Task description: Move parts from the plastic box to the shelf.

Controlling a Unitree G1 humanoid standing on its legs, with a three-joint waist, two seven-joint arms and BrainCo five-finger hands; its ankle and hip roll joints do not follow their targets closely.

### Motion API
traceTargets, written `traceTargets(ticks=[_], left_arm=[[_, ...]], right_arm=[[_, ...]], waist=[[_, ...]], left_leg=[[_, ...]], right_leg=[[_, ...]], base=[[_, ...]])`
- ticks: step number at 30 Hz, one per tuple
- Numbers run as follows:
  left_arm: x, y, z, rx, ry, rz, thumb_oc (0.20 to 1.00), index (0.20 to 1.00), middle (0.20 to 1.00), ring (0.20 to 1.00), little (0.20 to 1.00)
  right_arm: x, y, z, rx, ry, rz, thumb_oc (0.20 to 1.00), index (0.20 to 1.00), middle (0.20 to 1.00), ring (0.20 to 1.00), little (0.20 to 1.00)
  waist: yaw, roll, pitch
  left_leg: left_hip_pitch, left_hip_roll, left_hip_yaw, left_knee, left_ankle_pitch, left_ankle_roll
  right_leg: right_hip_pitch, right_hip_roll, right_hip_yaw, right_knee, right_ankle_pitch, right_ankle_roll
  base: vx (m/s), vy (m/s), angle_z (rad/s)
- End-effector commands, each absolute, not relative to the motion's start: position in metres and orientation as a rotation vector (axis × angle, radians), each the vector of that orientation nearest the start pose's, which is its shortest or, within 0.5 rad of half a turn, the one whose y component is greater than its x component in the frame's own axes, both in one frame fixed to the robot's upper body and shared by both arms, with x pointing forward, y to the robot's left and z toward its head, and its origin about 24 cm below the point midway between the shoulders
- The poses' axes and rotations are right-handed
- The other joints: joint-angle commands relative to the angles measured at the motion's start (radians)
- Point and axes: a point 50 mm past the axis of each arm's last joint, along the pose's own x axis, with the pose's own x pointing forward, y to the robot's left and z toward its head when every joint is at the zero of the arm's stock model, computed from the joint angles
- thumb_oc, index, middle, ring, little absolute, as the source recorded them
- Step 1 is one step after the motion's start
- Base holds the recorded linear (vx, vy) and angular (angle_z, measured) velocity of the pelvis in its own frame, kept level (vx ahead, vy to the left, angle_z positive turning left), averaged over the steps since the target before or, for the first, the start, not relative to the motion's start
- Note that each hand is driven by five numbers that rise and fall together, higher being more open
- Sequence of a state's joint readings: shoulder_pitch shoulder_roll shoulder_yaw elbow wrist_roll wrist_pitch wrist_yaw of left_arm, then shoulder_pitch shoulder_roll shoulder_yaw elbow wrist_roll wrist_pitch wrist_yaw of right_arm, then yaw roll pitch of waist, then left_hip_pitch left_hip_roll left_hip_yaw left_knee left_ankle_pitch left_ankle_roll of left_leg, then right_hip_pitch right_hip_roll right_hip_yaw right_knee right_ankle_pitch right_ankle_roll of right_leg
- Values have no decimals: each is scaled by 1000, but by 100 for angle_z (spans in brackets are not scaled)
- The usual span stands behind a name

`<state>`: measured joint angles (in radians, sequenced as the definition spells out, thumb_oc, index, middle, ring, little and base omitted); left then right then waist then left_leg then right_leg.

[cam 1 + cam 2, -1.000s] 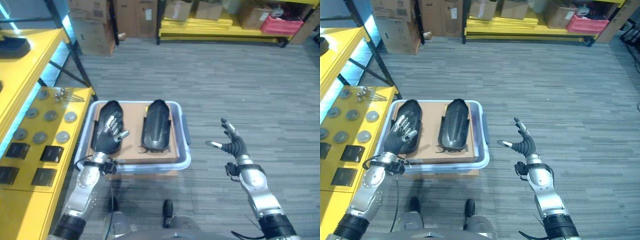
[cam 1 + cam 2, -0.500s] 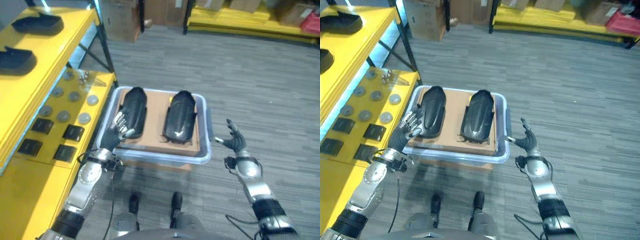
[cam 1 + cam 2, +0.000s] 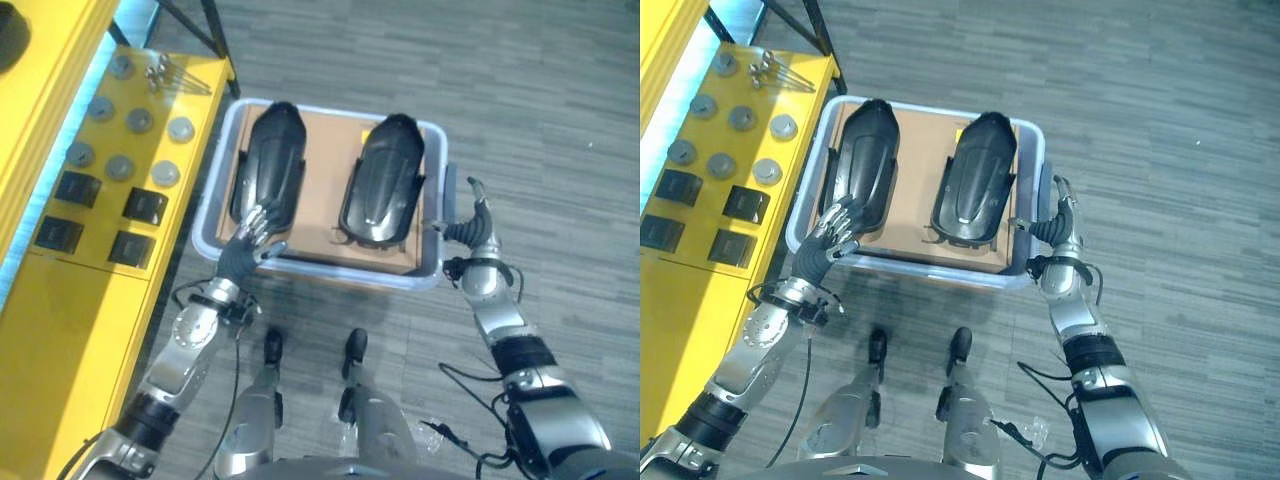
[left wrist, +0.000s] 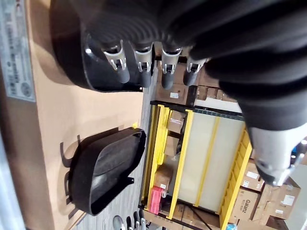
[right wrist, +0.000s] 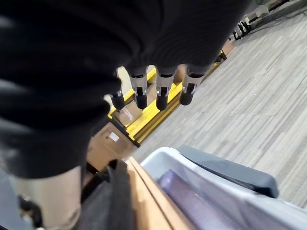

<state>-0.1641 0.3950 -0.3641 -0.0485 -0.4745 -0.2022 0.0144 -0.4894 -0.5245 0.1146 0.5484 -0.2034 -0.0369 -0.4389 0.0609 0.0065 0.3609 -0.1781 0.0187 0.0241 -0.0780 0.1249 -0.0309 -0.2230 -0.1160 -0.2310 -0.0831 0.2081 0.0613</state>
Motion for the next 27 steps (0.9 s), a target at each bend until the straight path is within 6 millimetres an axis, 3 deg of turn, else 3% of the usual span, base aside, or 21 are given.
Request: traceTargets(ticks=[1, 6, 10, 16, 21, 27], left_arm=[[264, 114, 107, -195, -316, -450, 1000, 1000, 1000, 1000, 1000], [264, 103, 111, -224, -318, -526, 1000, 1000, 1000, 1000, 1000], [267, 89, 118, -216, -338, -591, 1000, 1000, 1000, 1000, 1000], [269, 89, 119, -199, -343, -584, 1000, 1000, 1000, 1000, 1000], [272, 95, 118, -182, -343, -544, 1000, 1000, 1000, 1000, 1000], [269, 101, 115, -180, -334, -528, 1000, 1000, 1000, 1000, 1000]], right_arm=[[345, -262, 121, -810, -180, -440, 1000, 1000, 1000, 1000, 1000], [359, -258, 119, -803, -127, -407, 1000, 1000, 1000, 1000, 1000], [373, -255, 143, -804, -170, -406, 1000, 1000, 1000, 1000, 1000], [380, -253, 172, -785, -253, -442, 1000, 1000, 1000, 1000, 1000], [369, -249, 189, -802, -380, -503, 1000, 1000, 1000, 1000, 1000], [348, -265, 210, -818, -509, -642, 1000, 1000, 1000, 1000, 1000]], waist=[[17, -3, -35], [26, 0, -22], [38, 6, -11], [45, 10, -9], [31, 5, -15], [13, -4, -32]], left_leg=[[-26, 70, -35, -9, -83, -42], [-52, 65, -39, -9, -77, -41], [-83, 61, -45, -9, -66, -46], [-92, 59, -52, -9, -62, -50], [-80, 60, -53, -9, -71, -48], [-57, 60, -56, -9, -83, -45]], right_leg=[[74, -68, 45, -4, -177, 108], [41, -68, 56, -4, -167, 111], [12, -70, 58, -4, -160, 112], [11, -70, 52, -4, -163, 112], [24, -69, 51, -4, -171, 111], [45, -71, 52, -4, -179, 109]], base=[[-6, 22, -3], [-2, 13, -1], [0, 0, 0], [4, 1, 2], [0, 0, 0], [22, -9, 3]])
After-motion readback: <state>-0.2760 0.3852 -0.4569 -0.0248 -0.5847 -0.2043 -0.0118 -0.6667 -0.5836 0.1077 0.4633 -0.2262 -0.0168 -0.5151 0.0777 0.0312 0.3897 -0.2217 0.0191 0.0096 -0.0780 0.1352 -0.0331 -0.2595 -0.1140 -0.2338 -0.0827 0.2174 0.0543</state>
